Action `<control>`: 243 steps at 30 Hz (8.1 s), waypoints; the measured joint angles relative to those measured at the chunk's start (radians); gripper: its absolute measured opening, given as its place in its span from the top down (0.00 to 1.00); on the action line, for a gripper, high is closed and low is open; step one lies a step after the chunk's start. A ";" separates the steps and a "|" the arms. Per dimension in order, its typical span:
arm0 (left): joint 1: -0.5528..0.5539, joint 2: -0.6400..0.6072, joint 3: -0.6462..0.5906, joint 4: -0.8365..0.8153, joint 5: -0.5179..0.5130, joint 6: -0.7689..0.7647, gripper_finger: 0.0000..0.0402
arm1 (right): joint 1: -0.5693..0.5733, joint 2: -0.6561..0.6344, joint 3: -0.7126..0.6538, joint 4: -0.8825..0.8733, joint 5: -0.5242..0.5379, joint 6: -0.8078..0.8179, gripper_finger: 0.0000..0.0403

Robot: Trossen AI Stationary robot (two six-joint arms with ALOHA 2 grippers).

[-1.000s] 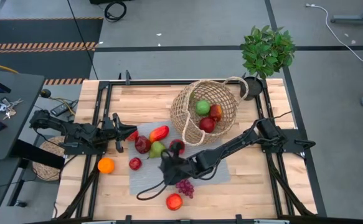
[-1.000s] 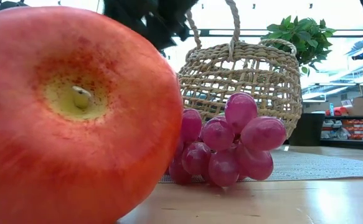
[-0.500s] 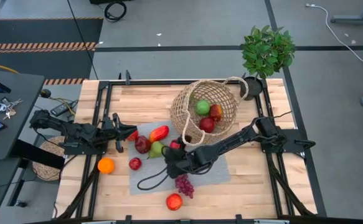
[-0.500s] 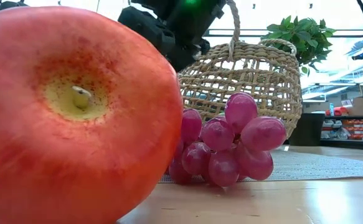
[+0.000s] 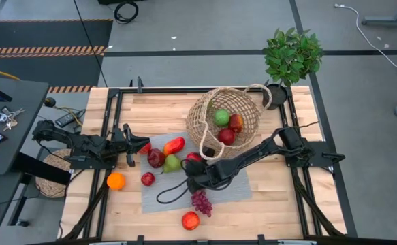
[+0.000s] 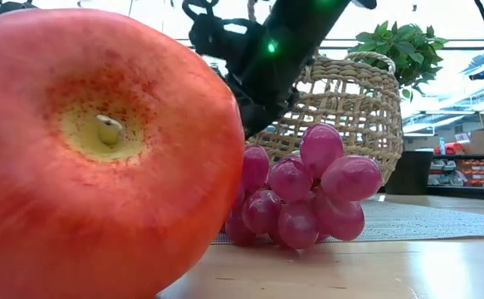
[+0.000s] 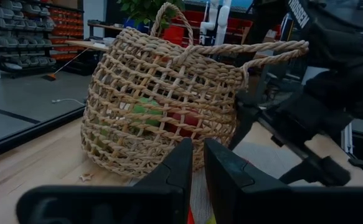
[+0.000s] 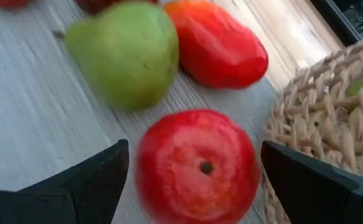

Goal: Build produce basket
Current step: Put the red apple into the brown basket

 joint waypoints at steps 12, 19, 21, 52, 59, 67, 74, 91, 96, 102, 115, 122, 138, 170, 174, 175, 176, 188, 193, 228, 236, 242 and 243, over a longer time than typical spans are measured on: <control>0.000 0.000 0.000 0.000 0.000 0.000 0.88 | -0.020 -0.003 -0.075 0.099 -0.021 -0.021 0.09; 0.000 0.000 0.000 0.000 0.000 0.000 0.88 | -0.020 -0.003 -0.077 0.120 -0.030 -0.054 0.14; 0.000 0.000 0.000 0.000 0.000 0.000 0.88 | -0.020 -0.003 -0.077 0.121 -0.030 -0.054 0.14; 0.000 0.000 0.000 -0.001 0.000 0.000 0.88 | 0.053 -0.102 0.168 0.003 0.076 -0.211 0.14; 0.000 0.005 0.000 -0.001 0.000 0.000 0.88 | 0.054 -0.111 0.292 -0.003 0.070 -0.320 0.14; 0.000 0.008 0.000 0.001 0.000 0.000 0.88 | 0.061 -0.113 0.389 -0.002 0.073 -0.394 0.14; 0.000 0.008 0.000 0.001 0.000 0.000 0.88 | 0.063 -0.112 0.381 -0.008 0.069 -0.339 0.14; 0.000 0.008 0.000 0.000 0.000 0.000 0.88 | 0.069 -0.104 0.196 0.102 -0.219 -0.270 0.14; 0.000 0.008 0.000 0.000 0.000 0.000 0.88 | 0.069 -0.104 0.174 0.317 -0.412 -0.354 0.14; 0.000 0.008 0.000 0.000 0.000 0.000 0.88 | 0.070 -0.104 0.174 0.389 -0.626 -0.307 0.14; 0.000 0.007 0.000 0.000 0.000 0.000 0.88 | 0.102 -0.110 0.173 0.467 -0.905 -0.190 0.14; 0.000 0.007 0.000 0.000 0.000 0.000 0.88 | 0.108 -0.122 0.173 0.602 -0.905 -0.238 0.14; 0.000 0.007 0.000 0.000 0.000 0.000 0.88 | 0.060 -0.163 0.174 0.879 -0.594 -0.521 0.14; 0.000 0.007 0.000 0.000 0.000 0.000 0.88 | 0.062 -0.364 0.174 -0.349 0.285 -0.344 0.14; 0.000 0.007 0.000 0.000 0.000 0.000 0.88 | 0.064 -0.364 0.174 -0.357 0.282 -0.462 0.14; 0.000 0.007 0.000 0.000 0.000 0.000 0.88 | 0.064 -0.364 0.174 -0.358 0.280 -0.492 0.14; 0.000 0.007 0.000 0.000 0.000 0.000 0.88 | 0.064 -0.364 0.174 -0.362 0.278 -0.527 0.14; 0.000 0.007 0.000 0.000 0.000 0.000 0.88 | 0.064 -0.364 0.174 -0.366 0.260 -0.971 0.14; 0.000 0.007 0.000 0.000 0.000 0.000 0.88 | 0.064 -0.364 0.174 -0.393 0.290 -1.057 0.14; 0.000 0.007 0.000 0.000 0.000 0.000 0.88 | -0.018 -0.364 0.174 -0.561 0.113 -0.482 0.14; 0.000 0.007 0.000 0.000 0.000 0.000 0.88 | -0.079 -0.364 0.174 -0.582 0.074 0.052 0.14; 0.000 0.007 0.000 0.000 0.000 0.000 0.88 | -0.138 -0.364 0.174 -0.582 -0.035 0.336 0.14; 0.000 0.008 0.000 0.000 0.000 0.000 0.88 | -0.147 -0.364 0.174 -0.582 -0.054 0.386 0.14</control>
